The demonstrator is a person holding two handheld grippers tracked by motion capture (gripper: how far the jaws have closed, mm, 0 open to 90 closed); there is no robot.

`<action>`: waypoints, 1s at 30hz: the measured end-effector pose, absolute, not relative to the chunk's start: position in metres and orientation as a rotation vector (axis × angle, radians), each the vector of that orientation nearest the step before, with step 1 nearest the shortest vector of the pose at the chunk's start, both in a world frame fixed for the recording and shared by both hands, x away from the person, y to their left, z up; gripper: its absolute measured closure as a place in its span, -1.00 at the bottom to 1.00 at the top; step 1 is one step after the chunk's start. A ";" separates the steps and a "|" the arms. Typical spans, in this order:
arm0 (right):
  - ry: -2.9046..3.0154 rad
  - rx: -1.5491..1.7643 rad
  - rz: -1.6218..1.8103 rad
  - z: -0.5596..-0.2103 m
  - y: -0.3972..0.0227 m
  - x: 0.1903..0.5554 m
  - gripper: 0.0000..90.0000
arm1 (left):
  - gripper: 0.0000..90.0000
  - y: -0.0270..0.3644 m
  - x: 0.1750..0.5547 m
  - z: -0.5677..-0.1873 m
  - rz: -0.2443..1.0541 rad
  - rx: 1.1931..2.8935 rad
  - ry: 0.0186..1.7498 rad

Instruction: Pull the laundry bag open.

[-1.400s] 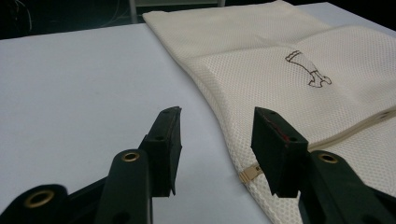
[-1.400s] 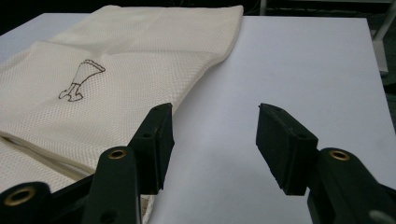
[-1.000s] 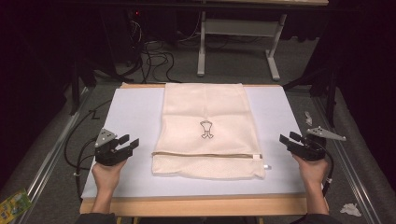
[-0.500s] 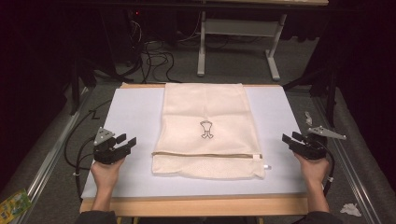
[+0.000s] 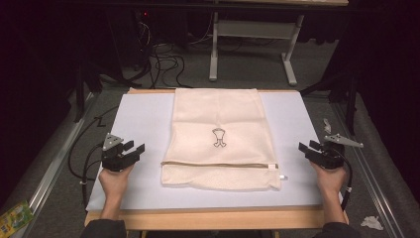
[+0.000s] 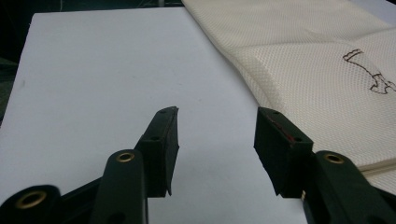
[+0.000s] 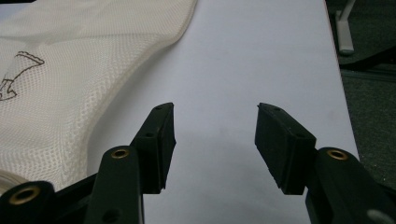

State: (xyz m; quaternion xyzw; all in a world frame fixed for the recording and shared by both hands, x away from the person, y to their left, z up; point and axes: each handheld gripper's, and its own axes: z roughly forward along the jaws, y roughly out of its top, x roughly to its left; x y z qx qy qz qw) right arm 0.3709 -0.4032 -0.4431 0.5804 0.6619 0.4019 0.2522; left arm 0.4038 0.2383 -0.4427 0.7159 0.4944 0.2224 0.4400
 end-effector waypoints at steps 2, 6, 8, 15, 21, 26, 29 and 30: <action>1.802 1.572 1.093 -0.445 -0.404 0.372 0.08 | 0.11 0.238 0.406 -0.445 0.553 1.778 1.233; 1.805 1.578 1.089 -0.448 -0.403 0.374 0.09 | 0.10 0.236 0.410 -0.447 0.541 1.777 1.242; 1.816 1.575 1.083 -0.449 -0.403 0.375 0.09 | 0.10 0.235 0.413 -0.448 0.540 1.769 1.248; 1.815 1.577 1.076 -0.452 -0.402 0.377 0.09 | 0.10 0.232 0.417 -0.453 0.553 1.782 1.260; 1.819 1.582 1.066 -0.456 -0.400 0.380 0.10 | 0.07 0.230 0.422 -0.457 0.554 1.782 1.273; 1.822 1.576 1.054 -0.461 -0.398 0.382 0.10 | 0.07 0.229 0.424 -0.461 0.557 1.794 1.280; 1.829 1.581 1.041 -0.463 -0.397 0.383 0.10 | 0.07 0.228 0.426 -0.463 0.559 1.794 1.287; 1.829 1.579 1.037 -0.463 -0.396 0.383 0.10 | 0.07 0.227 0.427 -0.464 0.563 1.798 1.286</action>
